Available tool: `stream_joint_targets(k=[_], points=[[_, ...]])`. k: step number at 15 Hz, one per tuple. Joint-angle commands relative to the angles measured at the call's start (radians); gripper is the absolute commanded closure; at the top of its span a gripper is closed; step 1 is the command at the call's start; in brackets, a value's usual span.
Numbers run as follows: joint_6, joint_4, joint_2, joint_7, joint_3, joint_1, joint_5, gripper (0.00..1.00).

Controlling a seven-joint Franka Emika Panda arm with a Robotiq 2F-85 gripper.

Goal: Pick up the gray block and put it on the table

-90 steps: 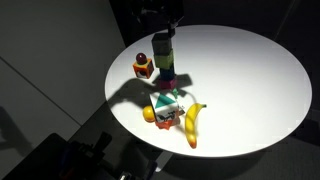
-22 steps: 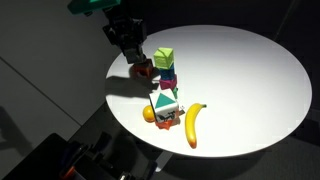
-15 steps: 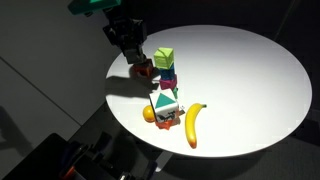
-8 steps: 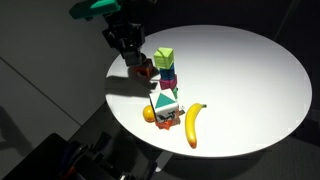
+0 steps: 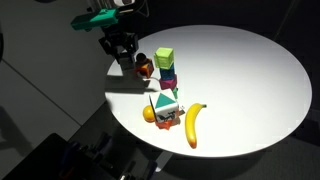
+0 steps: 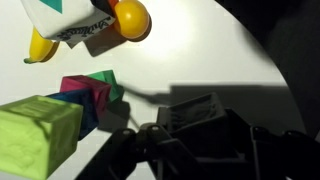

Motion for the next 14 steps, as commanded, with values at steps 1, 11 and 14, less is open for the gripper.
stream_joint_targets(k=[1,11,14], points=[[0.001,0.048,0.054,0.016,0.005,0.024,-0.03,0.66],[0.055,0.102,0.171,0.016,0.004,0.072,-0.046,0.66],[0.064,0.115,0.195,0.015,0.005,0.082,-0.044,0.66]])
